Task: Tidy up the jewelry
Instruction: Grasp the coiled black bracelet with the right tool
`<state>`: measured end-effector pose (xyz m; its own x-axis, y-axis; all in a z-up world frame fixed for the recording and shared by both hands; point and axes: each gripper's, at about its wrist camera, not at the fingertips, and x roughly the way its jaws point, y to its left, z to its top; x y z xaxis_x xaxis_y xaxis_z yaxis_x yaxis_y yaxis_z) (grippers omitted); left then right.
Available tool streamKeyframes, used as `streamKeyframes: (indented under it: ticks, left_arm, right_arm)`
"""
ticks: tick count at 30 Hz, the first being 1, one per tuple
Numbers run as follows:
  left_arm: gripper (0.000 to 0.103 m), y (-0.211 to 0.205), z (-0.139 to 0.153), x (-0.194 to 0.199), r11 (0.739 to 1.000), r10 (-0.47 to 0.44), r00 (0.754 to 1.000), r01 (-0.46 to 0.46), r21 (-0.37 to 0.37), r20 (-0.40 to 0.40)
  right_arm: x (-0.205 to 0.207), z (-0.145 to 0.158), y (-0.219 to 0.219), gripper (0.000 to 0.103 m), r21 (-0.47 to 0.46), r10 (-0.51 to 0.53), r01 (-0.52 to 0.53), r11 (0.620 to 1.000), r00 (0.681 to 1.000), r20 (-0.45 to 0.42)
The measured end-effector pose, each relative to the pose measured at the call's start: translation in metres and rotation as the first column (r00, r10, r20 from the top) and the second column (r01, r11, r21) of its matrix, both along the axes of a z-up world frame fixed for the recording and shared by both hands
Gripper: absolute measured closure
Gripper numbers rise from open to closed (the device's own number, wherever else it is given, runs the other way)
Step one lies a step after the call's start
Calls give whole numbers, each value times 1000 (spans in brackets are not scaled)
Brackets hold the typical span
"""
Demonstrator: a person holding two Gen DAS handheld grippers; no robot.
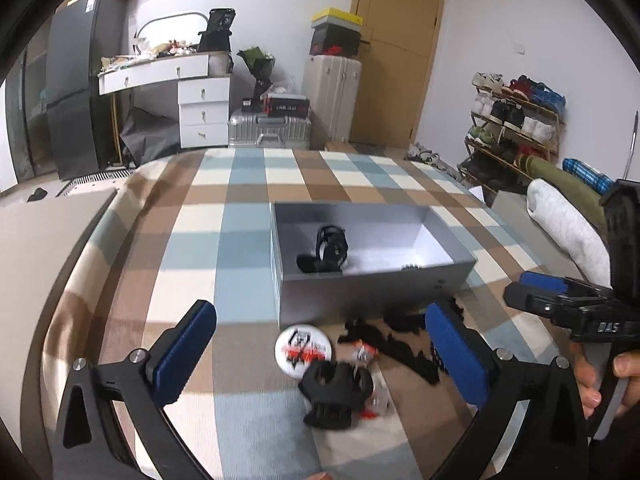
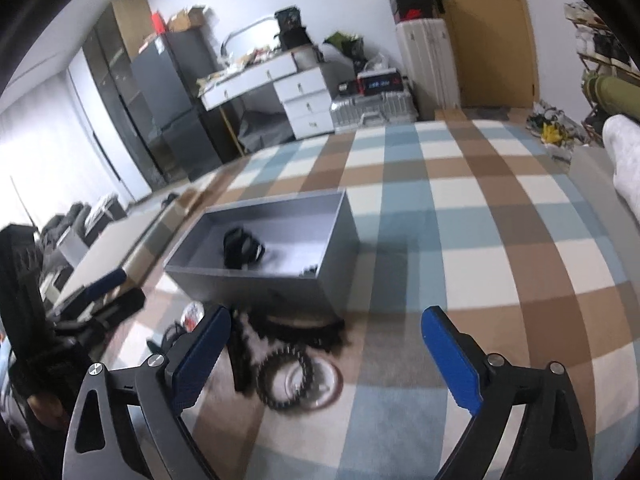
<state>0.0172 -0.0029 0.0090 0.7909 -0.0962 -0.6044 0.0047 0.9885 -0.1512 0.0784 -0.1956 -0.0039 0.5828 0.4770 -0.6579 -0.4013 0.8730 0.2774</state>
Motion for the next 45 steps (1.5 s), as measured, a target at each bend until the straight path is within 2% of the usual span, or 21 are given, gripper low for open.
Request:
streamKeyframes:
  ticks: [5, 8, 11, 15, 18, 24, 30, 33, 34, 39, 45]
  left_arm:
    - [1, -11, -13, -3, 998, -28, 999, 30, 53, -43]
    - [1, -21, -21, 1, 993, -50, 996, 58, 103, -80]
    - [1, -22, -25, -2, 990, -69, 992, 81, 120, -103]
    - [1, -16, -25, -3, 993, -72, 991, 82, 90, -111]
    - [1, -13, -26, -2, 995, -82, 989, 89, 50, -122]
    - [1, -11, -29, -2, 995, -86, 987, 92, 42, -139]
    - [1, -7, -30, -1, 996, -79, 986, 84, 25, -143]
    - [1, -5, -31, 0, 997, -76, 987, 80, 17, -145]
    - [1, -5, -31, 0, 997, -75, 987, 78, 18, -144]
    - [1, -4, -31, 1, 996, -80, 986, 83, 15, -144]
    - [1, -5, -34, 1, 994, -101, 983, 105, 20, -151]
  right_arm:
    - [-4, -13, 16, 6, -111, 54, -55, 992, 998, -16]
    - [-7, -19, 22, 7, -139, 74, -76, 987, 997, -23]
    - [-9, -22, 25, 12, -157, 91, -94, 983, 996, -25]
    - [-16, -23, 32, 40, -166, 172, -178, 970, 984, -50]
    - [-18, -25, 35, 54, -149, 211, -219, 964, 975, -67]
    - [-16, -33, 36, 61, -162, 191, -203, 966, 978, -86]
    - [-15, -36, 39, 79, -171, 190, -202, 964, 978, -82]
    - [-15, -37, 40, 84, -187, 181, -191, 964, 981, -72]
    - [-15, -38, 41, 90, -201, 174, -185, 962, 982, -70]
    - [-19, -37, 45, 95, -232, 180, -186, 955, 983, -43]
    - [-25, -22, 42, 95, -187, 185, -178, 966, 982, 23]
